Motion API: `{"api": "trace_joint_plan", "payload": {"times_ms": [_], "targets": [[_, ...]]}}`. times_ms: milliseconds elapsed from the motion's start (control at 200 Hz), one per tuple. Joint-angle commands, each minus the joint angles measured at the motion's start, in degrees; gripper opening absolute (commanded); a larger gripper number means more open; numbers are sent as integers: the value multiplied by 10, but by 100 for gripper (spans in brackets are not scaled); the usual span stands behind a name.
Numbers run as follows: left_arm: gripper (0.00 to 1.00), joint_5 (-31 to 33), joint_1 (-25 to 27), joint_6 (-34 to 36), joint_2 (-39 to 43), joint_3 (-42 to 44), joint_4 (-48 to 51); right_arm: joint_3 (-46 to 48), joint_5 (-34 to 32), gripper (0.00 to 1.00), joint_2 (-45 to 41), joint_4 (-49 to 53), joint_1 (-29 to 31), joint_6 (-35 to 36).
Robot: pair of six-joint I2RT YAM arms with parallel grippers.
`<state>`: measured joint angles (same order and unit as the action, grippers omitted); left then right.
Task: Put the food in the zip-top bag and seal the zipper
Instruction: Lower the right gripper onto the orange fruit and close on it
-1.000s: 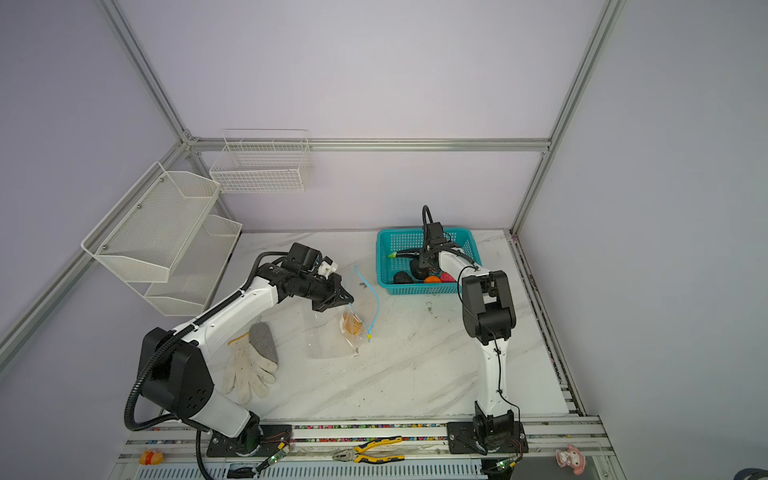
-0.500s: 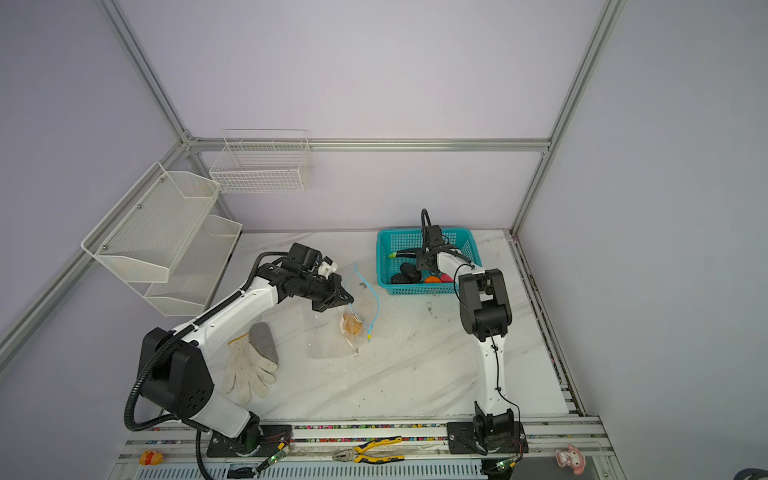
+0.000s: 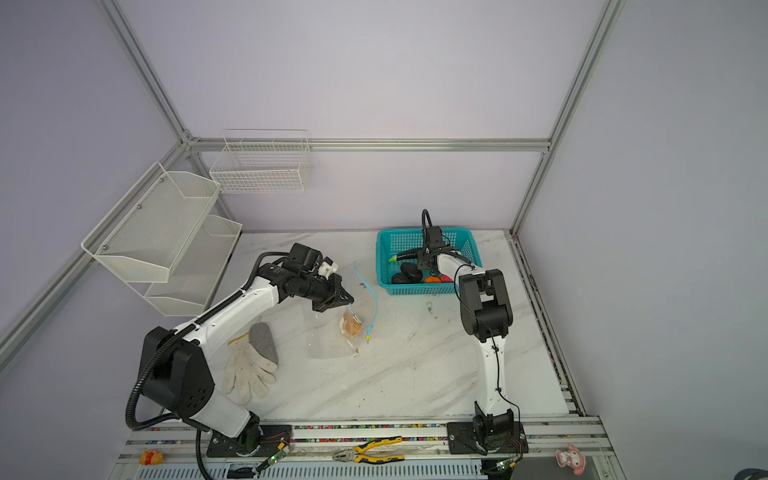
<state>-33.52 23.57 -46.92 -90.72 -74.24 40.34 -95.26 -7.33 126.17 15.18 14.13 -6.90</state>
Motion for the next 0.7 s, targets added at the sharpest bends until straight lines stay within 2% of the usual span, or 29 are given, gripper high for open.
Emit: {"api": "trace_joint_plan", "payload": {"times_ms": [0, 390, 695], "targets": [[0, 1, -3, 12, 0, -6, -6, 13, -12, 59, -41, -9, -3, -3], [0, 4, -2, 9, -3, -7, -6, 56, -5, 58, -104, -33, -2, -8], [0, 2, -2, 7, -4, -14, -7, 34, 25, 58, -41, -38, -3, -8]]}}
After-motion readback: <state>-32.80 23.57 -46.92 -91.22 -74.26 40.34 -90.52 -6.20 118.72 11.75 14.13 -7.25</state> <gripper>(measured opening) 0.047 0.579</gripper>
